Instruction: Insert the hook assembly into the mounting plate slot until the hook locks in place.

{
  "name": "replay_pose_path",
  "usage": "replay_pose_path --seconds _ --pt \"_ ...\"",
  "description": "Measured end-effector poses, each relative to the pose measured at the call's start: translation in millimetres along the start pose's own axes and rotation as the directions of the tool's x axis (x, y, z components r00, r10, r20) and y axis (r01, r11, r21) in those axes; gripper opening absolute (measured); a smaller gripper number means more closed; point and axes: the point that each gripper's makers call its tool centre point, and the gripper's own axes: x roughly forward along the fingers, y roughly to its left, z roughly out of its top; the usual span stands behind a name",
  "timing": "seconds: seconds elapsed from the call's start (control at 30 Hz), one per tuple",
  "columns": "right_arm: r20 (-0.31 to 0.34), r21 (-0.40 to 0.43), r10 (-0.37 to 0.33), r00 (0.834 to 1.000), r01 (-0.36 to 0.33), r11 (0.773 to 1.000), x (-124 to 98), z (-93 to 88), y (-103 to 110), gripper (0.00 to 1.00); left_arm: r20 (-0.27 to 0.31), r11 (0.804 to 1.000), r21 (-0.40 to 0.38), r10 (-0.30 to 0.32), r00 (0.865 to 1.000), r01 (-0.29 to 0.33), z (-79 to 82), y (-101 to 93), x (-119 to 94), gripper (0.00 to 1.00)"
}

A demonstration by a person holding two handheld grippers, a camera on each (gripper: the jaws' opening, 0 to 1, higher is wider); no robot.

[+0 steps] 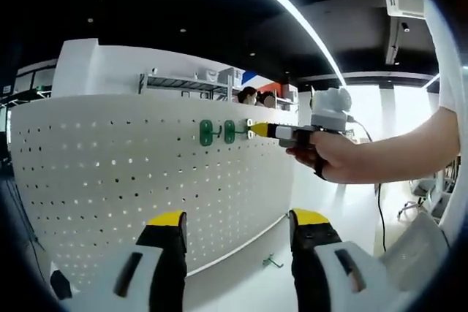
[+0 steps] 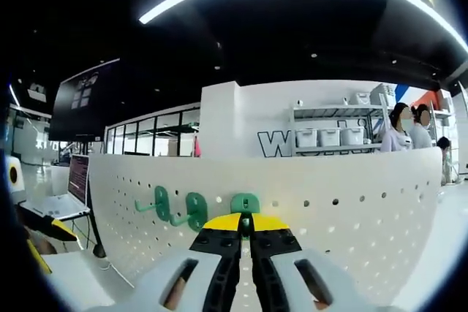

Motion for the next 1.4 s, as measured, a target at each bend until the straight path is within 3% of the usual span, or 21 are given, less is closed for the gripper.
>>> replay_pose_path --seconds 0.2,0.57,0.73,0.97,1.4 --pt "-0.006 -0.010 -0.028 1.000 0.028 1.000 1.6 -0.3 0.9 0.01 -0.005 1.000 -0.007 0.002 1.000 -0.002 -1.7 0.9 -2.8 0.58" --pt "-0.021 -0.058 -0.144 0.989 0.143 0.988 2.9 -1.9 0.8 0.02 0.002 0.999 -0.031 0.009 1.000 -0.009 1.6 4.8 -8.5 0.56" --pt "-0.030 -0.041 -0.175 0.984 0.174 0.984 4.3 -2.4 -0.8 0.02 0.001 1.000 -0.017 0.001 1.000 -0.001 3.6 4.7 -12.1 0.55" --pt "-0.032 -0.002 -0.153 0.988 0.153 0.988 2.0 -2.4 -1.3 0.03 0.001 0.999 -0.031 0.014 1.000 -0.014 1.0 7.4 -15.2 0.54" --pt "-0.036 0.064 -0.125 0.991 0.127 0.990 -6.3 -6.4 -2.1 0.16 0.006 0.999 -0.036 -0.004 1.000 0.004 1.3 0.5 -11.7 0.55"
